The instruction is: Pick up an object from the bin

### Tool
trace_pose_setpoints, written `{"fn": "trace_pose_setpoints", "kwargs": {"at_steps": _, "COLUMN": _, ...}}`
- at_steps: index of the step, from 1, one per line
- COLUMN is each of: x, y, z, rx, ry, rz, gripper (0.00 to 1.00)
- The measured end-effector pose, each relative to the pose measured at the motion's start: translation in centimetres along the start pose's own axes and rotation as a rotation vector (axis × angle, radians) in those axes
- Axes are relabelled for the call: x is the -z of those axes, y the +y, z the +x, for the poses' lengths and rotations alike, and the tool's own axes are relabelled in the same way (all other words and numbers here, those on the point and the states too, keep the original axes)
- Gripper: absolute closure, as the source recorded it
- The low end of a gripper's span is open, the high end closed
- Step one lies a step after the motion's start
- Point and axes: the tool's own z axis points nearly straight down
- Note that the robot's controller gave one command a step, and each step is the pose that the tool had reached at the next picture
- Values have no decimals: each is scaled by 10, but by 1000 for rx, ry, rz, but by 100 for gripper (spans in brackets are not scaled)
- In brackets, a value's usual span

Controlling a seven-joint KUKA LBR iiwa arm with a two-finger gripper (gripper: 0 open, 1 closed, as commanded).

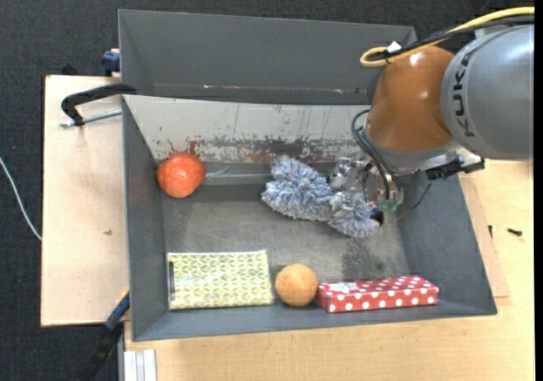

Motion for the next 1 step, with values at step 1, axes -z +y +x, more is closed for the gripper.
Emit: {"fn": "trace_pose_setpoints", "kwargs": {"at_steps": 1, "x": 20, "y": 0, "z": 0, "rx": 0, "ry": -2, "rz": 0, "gripper": 100}}
